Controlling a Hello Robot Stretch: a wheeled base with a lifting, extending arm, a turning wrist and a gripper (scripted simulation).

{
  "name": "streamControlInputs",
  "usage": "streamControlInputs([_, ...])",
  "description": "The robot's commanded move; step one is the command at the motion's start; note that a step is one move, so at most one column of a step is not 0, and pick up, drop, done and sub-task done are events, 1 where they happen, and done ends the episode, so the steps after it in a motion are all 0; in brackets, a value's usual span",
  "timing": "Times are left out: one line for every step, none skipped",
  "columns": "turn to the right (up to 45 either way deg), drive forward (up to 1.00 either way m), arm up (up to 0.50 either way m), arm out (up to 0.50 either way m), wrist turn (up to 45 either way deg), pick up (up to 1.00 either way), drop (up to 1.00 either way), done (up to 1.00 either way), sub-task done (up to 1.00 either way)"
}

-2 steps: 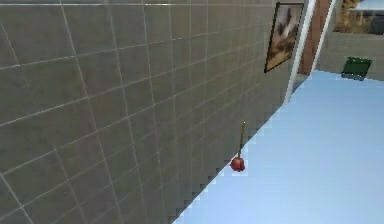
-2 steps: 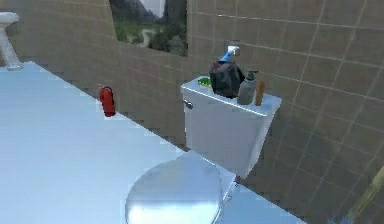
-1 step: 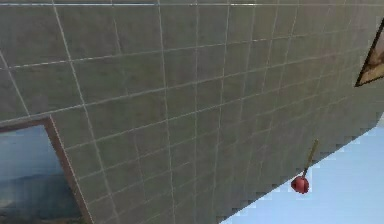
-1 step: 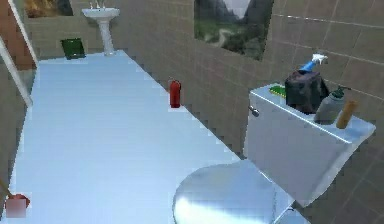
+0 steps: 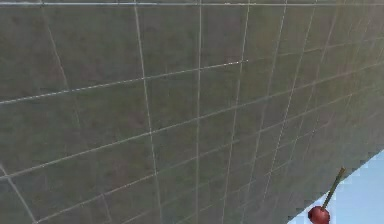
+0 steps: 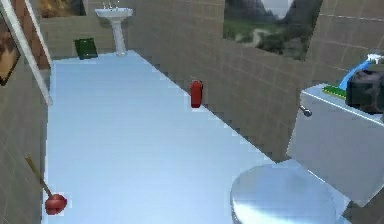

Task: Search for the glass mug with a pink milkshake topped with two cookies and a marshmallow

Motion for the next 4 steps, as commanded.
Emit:
streamControlInputs([45.0, 0.0, 0.0, 0.0, 0.0, 0.0, 0.0, 0.0, 0.0])
streamControlInputs([18.0, 0.0, 0.0, 0.0, 0.0, 0.0, 0.0, 0.0, 0.0])
streamControlInputs([0.0, 1.0, 0.0, 0.0, 0.0, 0.0, 0.0, 0.0, 0.0])
streamControlInputs([42.0, 0.0, 0.0, 0.0, 0.0, 0.0, 0.0, 0.0, 0.0])
